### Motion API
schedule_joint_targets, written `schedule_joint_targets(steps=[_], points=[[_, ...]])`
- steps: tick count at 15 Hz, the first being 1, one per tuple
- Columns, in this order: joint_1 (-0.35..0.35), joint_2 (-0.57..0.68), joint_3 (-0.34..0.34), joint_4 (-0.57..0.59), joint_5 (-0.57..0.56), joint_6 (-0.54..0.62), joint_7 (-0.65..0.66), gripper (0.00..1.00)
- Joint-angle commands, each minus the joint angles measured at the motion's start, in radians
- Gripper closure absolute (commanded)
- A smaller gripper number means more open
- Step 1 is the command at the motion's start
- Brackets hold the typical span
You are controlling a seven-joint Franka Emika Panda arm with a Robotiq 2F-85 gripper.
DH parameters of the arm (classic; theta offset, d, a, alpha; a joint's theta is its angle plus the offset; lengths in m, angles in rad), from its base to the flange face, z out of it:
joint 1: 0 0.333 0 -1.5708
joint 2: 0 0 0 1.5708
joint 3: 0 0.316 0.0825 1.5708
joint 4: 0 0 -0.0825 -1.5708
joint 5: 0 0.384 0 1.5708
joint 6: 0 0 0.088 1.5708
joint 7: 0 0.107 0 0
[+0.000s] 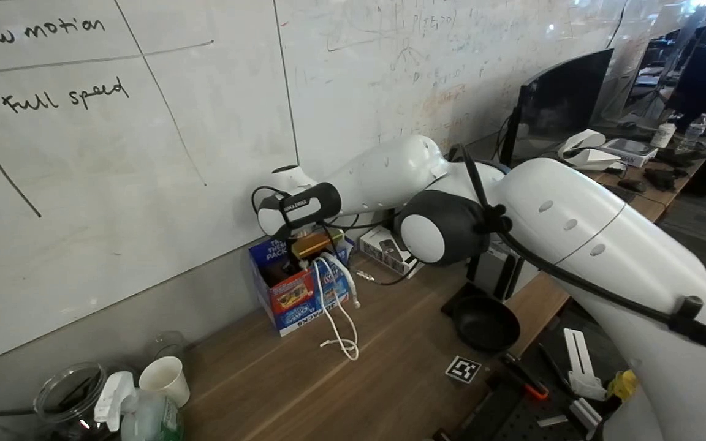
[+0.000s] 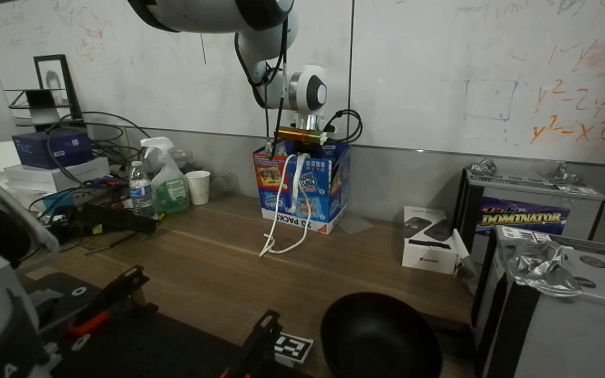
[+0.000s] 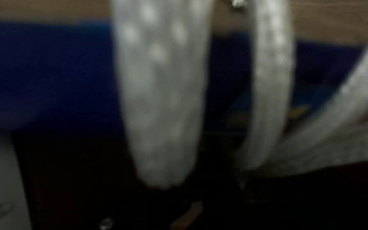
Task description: Put the ropes in the box
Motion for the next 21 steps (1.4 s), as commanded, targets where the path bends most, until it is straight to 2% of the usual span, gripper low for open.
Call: schedule_joint_targets(steps=[1,7,8,15,21], points=[[-0.010,0.017,0.017,0.040,0.026,-0.010,-0.024,0.48],[0.005,-0.023,0.008,0.013,0.013,-0.011,-0.014,0.03],[0.008,-0.036,0.006,0.007,0.009,-0.014,-0.012,0.00],[0.032,-0.232,-0.009,-0.123,-0.020,0.009,0.003,0.00],[0.032,-0.468,-0.025,-0.362,-0.035,0.044,0.015,0.00]])
